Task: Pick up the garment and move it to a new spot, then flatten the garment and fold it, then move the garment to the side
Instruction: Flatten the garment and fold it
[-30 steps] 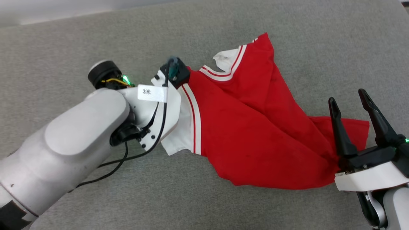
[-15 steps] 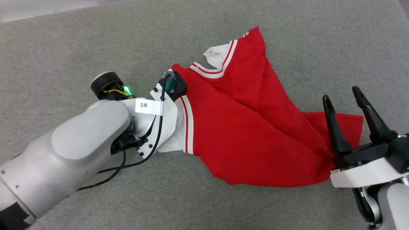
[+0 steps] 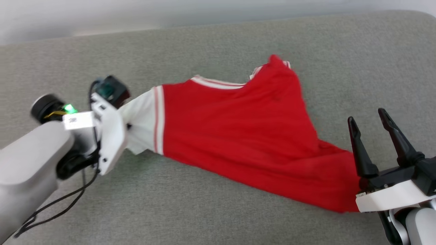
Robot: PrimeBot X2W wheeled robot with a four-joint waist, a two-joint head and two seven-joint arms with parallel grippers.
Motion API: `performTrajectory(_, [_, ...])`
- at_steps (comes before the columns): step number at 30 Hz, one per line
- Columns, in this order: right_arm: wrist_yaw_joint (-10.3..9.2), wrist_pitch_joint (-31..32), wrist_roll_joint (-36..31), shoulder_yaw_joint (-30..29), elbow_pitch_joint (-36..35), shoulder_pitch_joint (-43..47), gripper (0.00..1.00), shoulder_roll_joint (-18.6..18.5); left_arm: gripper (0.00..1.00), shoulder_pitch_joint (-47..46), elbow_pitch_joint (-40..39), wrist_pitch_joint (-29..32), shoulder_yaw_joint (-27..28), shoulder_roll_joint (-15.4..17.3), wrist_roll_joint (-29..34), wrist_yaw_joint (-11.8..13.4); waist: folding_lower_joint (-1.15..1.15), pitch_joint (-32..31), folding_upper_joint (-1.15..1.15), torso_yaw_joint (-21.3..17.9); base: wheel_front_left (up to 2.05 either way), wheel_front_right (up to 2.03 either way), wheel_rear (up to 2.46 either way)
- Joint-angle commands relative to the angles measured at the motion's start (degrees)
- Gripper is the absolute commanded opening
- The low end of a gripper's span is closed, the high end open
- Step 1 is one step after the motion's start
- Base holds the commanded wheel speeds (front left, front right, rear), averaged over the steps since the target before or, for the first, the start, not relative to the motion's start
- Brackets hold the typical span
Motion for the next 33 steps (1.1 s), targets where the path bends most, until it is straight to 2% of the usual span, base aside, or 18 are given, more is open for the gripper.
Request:
performTrajectory(1, [-0.04,0.2,-0.1,0.0,0.0,0.6,1.0,-0.1,0.0,1.8,-0.1,-0.5,0.4,1.5,-0.8,1.0,0.0,-0.8,0.0,1.1,0.0,0.0,0.0])
performTrajectory(8, [-0.04,0.4,0.0,0.2,0.4,1.0,1.0,-0.4,0.0,9.1,2.3,-1.4,0.6,6.4,-5.1,4.5,0.0,-0.5,0.0,1.2,0.0,0.0,0.0])
performTrajectory(11, [-0.04,0.4,0.0,0.1,0.6,1.0,1.0,-0.5,0.0,11.0,3.7,-2.3,0.3,6.5,-5.5,5.0,0.0,-0.4,0.0,1.1,0.0,0.0,0.0])
performTrajectory(12, [-0.04,0.4,0.1,0.0,0.7,1.0,1.0,-0.5,0.28,11.4,4.0,-3.0,0.6,6.1,-6.0,5.2,0.0,-0.5,0.0,1.1,0.0,0.0,0.0])
performTrajectory(13, [-0.04,0.4,0.1,-0.1,0.9,1.1,1.0,-0.5,1.0,11.5,4.3,-4.0,0.9,5.6,-5.8,5.5,0.0,-0.7,0.0,1.2,0.0,0.0,0.0])
performTrajectory(17, [-0.04,0.4,0.1,-0.4,1.3,1.6,1.0,-0.4,1.0,10.6,5.0,-7.8,1.9,4.9,-4.7,6.3,0.0,-2.1,0.0,1.5,0.0,0.0,0.0])
performTrajectory(22, [-0.04,0.3,0.0,-0.7,1.4,2.1,1.0,-0.1,1.0,7.5,3.3,-8.8,3.8,6.2,-4.6,6.3,0.0,-3.2,0.0,1.8,0.0,0.0,0.0])
performTrajectory(27, [-0.04,0.1,-0.2,0.0,1.1,1.8,1.0,0.1,1.0,3.2,1.1,-5.1,5.1,8.7,-4.6,5.8,0.0,-2.7,0.0,1.5,0.0,0.0,0.0])
performTrajectory(33, [-0.04,-0.1,-0.7,0.9,0.7,0.0,1.0,-0.4,1.0,0.7,1.3,4.7,4.2,10.7,-7.5,4.1,0.0,-0.7,0.0,0.3,0.0,0.0,0.0])
